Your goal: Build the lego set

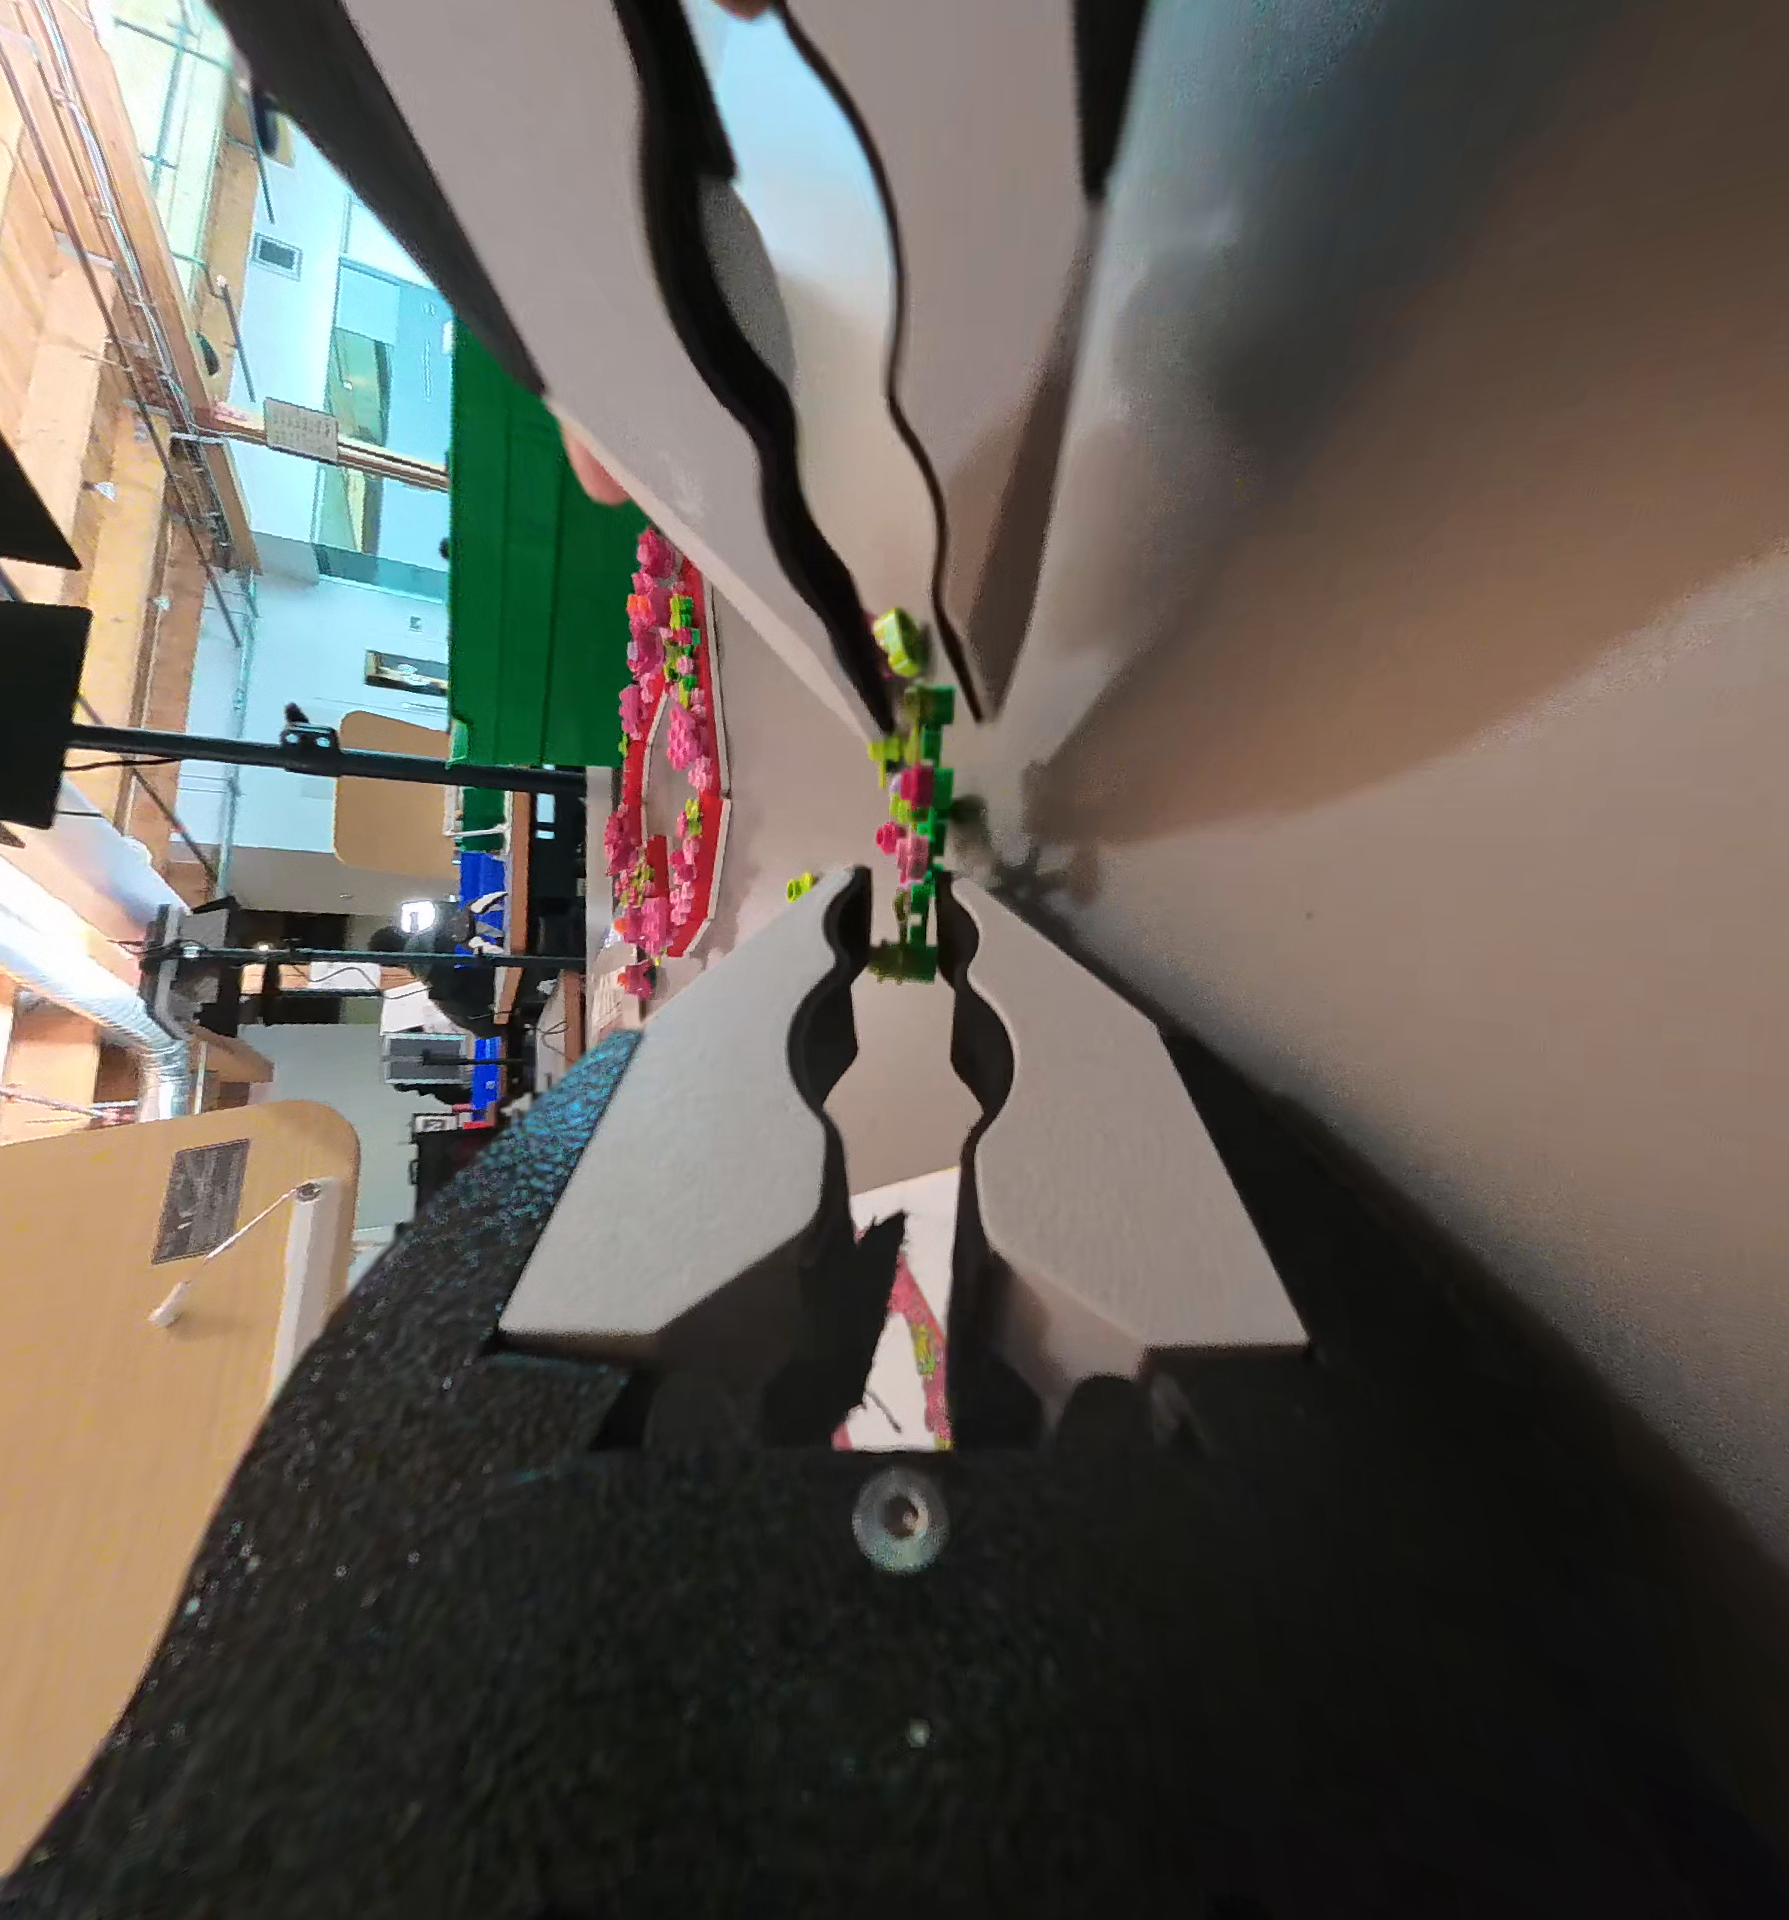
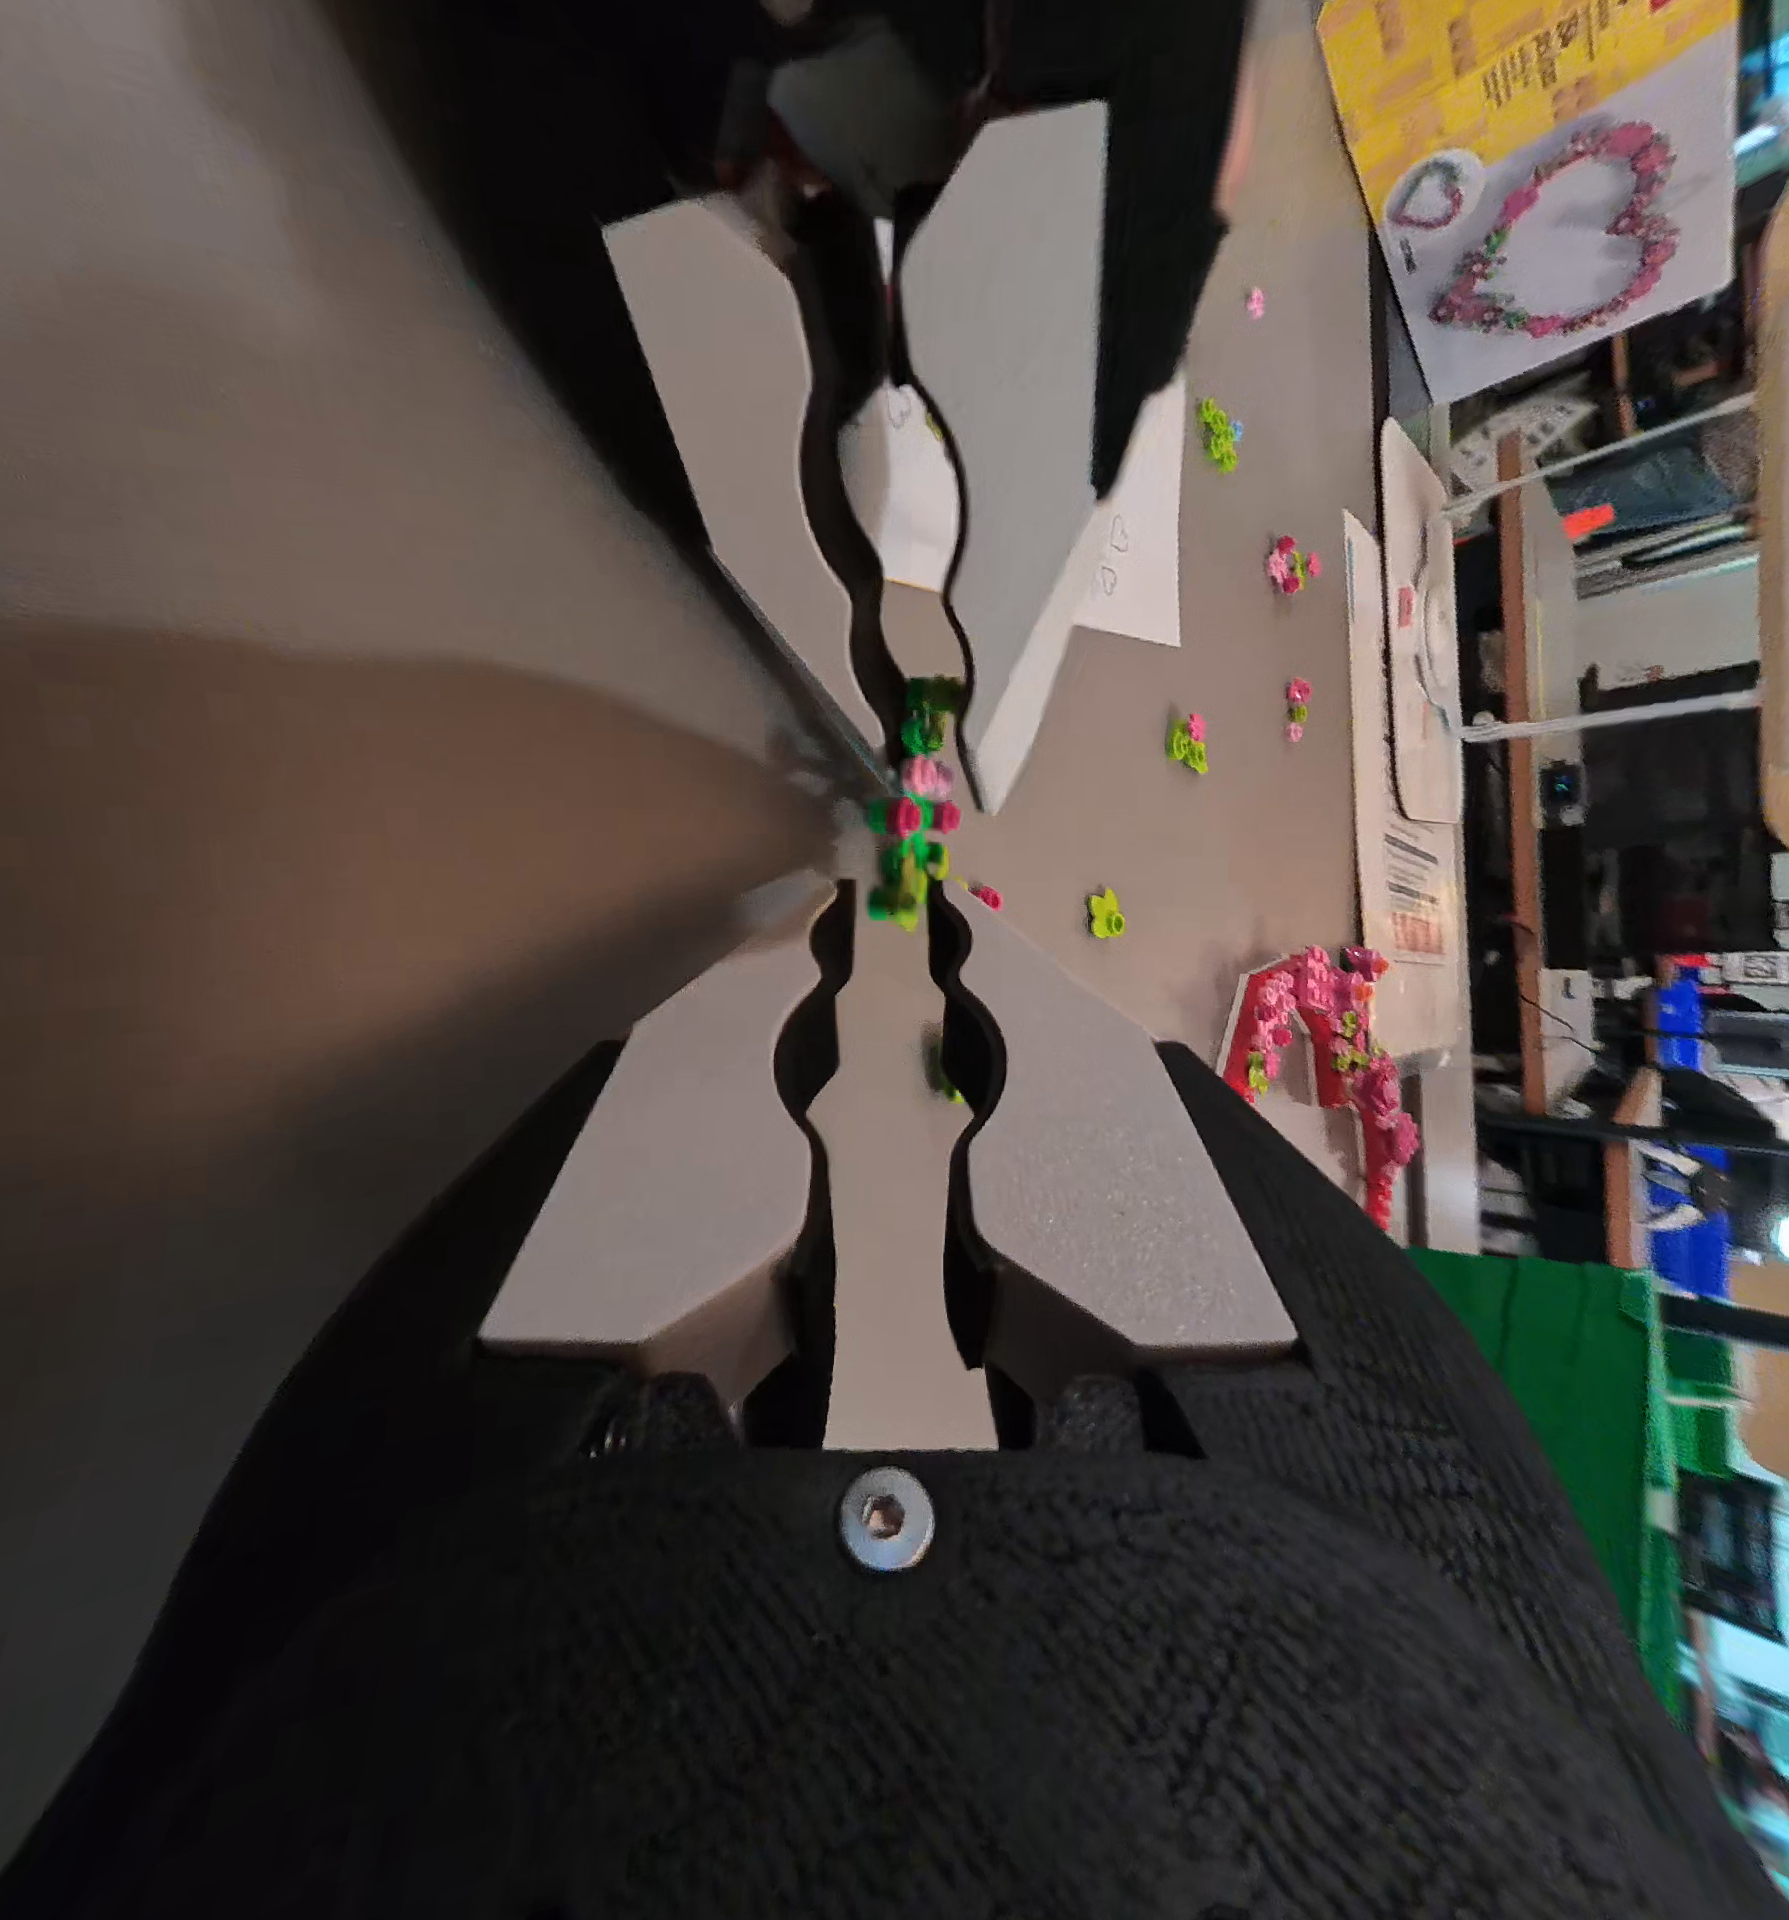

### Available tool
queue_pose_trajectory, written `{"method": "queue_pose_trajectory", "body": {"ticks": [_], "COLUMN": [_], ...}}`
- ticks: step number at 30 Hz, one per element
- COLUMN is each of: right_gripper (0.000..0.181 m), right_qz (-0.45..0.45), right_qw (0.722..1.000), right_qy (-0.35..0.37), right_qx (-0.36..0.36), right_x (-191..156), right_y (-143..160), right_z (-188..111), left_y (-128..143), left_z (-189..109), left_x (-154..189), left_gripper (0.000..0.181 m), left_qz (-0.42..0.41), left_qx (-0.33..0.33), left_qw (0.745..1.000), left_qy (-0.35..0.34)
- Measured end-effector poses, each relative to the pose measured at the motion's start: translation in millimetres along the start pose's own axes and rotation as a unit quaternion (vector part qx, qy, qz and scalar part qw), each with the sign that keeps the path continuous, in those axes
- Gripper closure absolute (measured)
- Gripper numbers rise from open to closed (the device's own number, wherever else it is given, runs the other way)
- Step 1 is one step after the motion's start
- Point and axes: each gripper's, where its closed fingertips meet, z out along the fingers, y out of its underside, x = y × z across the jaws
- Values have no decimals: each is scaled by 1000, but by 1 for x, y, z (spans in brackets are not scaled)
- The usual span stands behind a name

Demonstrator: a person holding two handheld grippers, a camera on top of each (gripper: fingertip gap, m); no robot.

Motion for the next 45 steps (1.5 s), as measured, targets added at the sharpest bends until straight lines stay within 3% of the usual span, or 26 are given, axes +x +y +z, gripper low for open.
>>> {"method": "queue_pose_trajectory", "body": {"ticks": [1, 6, 19, 27, 31, 38, 45], "right_gripper": [167, 163, 177, 181, 181, 181, 181], "right_qz": [18, 162, 155, 135, 138, 143, 163], "right_qw": [1000, 982, 972, 979, 983, 968, 960], "right_qy": [-2, -54, -168, -102, -85, -151, -188], "right_qx": [11, 79, 56, 110, 84, 142, 125], "right_x": [5, 33, 31, 38, 39, 29, 15], "right_y": [3, 26, 49, 18, 24, 3, -2], "right_z": [-5, -22, 1, -9, -5, -14, -8], "left_y": [3, 3, 0, 2, 5, 4, 4], "left_z": [2, -2, -5, -5, -4, -9, -13], "left_x": [-1, 2, 7, 7, 6, 9, 10], "left_gripper": [171, 171, 171, 171, 171, 171, 171], "left_qz": [5, 8, 20, -5, -4, -31, -46], "left_qx": [-2, 4, 13, 12, 9, 15, 21], "left_qw": [1000, 1000, 1000, 1000, 1000, 999, 998], "left_qy": [-1, 3, 11, 28, 28, 40, 49]}}
